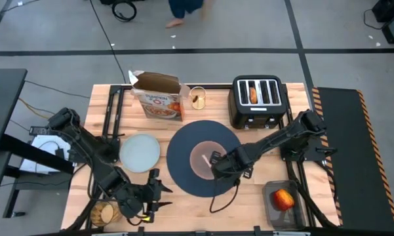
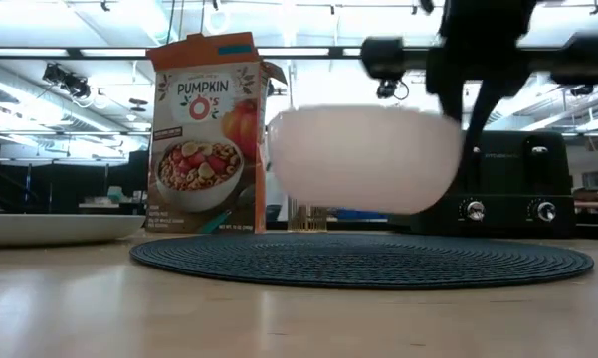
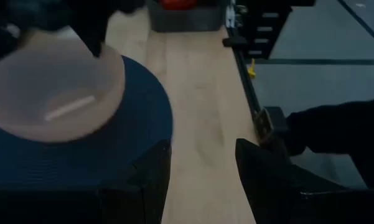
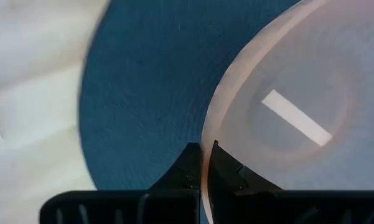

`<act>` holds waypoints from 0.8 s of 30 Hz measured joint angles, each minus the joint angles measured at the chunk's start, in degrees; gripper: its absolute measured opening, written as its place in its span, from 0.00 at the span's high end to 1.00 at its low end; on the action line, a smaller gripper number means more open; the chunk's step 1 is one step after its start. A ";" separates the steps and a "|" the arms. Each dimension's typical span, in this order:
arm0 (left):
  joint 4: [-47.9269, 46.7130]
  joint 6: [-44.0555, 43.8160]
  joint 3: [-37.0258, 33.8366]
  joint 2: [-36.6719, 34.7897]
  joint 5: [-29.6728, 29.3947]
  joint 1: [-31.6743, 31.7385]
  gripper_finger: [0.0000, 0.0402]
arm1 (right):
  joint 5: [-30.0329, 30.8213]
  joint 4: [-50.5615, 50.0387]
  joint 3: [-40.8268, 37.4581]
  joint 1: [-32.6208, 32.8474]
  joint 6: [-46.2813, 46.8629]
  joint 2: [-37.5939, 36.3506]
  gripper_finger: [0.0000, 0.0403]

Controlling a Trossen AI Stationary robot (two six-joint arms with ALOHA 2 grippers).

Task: Arrange a breakfast setting
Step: Put the orange bowl on the blue table mat

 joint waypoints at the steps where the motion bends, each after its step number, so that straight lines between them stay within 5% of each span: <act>1: -0.01 -0.02 0.00 -0.06 -0.73 0.12 0.53 | -0.07 -0.05 0.00 -0.43 -1.27 0.53 0.97; 24: -0.58 1.18 0.00 -0.10 -1.75 3.61 0.53 | 0.51 -0.59 0.07 -3.70 -2.75 4.13 0.97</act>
